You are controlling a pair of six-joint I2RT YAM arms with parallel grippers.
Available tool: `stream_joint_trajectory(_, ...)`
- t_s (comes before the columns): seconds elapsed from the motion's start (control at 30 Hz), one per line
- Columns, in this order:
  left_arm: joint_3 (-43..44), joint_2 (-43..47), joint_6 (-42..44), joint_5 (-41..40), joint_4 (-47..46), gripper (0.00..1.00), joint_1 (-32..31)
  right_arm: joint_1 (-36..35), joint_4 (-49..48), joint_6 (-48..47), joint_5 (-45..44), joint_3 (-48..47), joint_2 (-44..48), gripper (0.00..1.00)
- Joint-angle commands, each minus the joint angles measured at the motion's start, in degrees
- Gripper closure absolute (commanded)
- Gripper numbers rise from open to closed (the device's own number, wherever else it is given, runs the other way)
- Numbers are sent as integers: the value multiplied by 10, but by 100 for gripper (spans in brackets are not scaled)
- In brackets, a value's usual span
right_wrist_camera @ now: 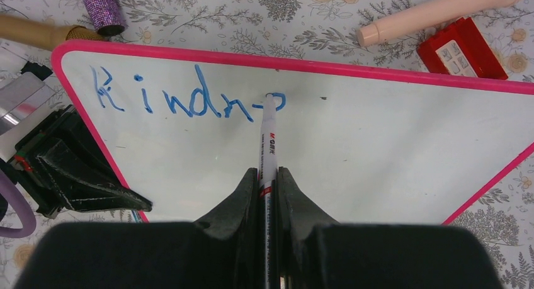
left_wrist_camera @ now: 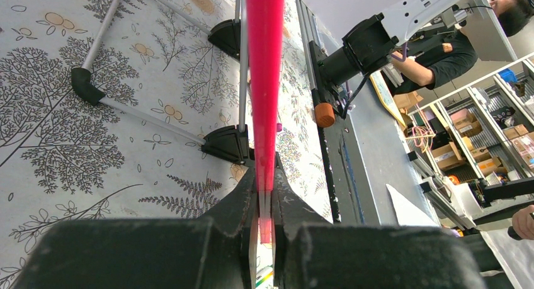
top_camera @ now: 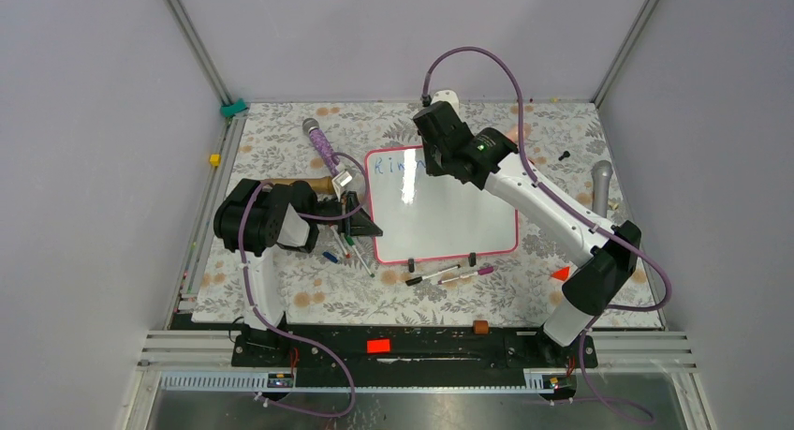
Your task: Write a sentence on the whiteboard
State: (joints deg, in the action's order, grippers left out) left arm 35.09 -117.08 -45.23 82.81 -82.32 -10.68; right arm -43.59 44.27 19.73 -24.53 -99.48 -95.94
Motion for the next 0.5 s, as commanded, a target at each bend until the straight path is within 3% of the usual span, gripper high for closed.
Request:
stream_joint_trajectory(0.0,-4,14,21,35,-22,100,-2,7,-21,-5,20,-4,-7,100)
stream_joint_trajectory(0.47,-3,13,21,34,-22,100,-2,6,-20,4,37,43,17,100)
